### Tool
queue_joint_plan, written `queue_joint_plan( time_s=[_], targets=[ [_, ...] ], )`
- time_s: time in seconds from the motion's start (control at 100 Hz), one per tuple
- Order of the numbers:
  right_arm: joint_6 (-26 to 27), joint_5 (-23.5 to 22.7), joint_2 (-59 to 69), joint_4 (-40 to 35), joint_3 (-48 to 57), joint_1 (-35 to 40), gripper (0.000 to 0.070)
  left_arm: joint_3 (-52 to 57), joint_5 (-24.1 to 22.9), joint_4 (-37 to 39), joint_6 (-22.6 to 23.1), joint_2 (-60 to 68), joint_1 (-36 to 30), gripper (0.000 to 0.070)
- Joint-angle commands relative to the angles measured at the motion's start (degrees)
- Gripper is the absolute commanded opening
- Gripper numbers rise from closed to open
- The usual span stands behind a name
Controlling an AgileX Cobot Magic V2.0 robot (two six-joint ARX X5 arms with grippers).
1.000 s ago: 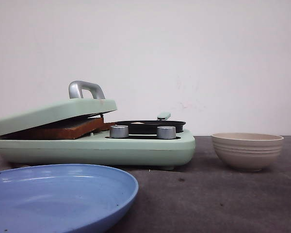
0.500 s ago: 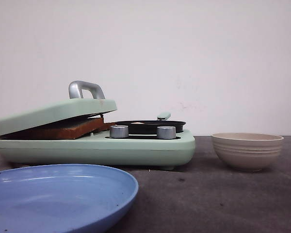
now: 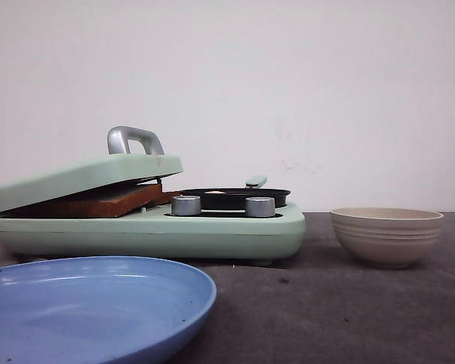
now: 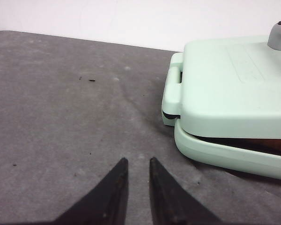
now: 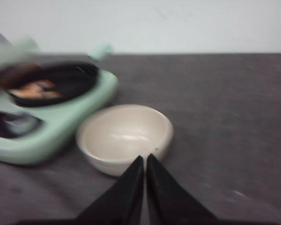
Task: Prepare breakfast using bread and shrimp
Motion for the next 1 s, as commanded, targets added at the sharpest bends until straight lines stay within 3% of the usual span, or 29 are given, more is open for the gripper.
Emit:
queue_joint_plan(
  time_s=[0.0, 0.32, 0.99],
  targets=[
    [-3.7, -0.2, -0.5, 2.9, -2.5, -2.4, 0.0003, -1.0, 0.0, -0.2, 0.3, -0.1, 0.1, 0.0000],
    [-6.0, -0.4, -2.1, 0.0, -3.6, -11.4, 0.0002, -1.0, 0.0, -0.2, 0.3, -0.1, 0.1, 0.0000],
    [-5.3, -0.3, -0.2, 1.9, -3.6, -11.4, 0.0003, -1.0, 0.0, -0.2, 0.3, -0.1, 0.1, 0.0000]
  ],
)
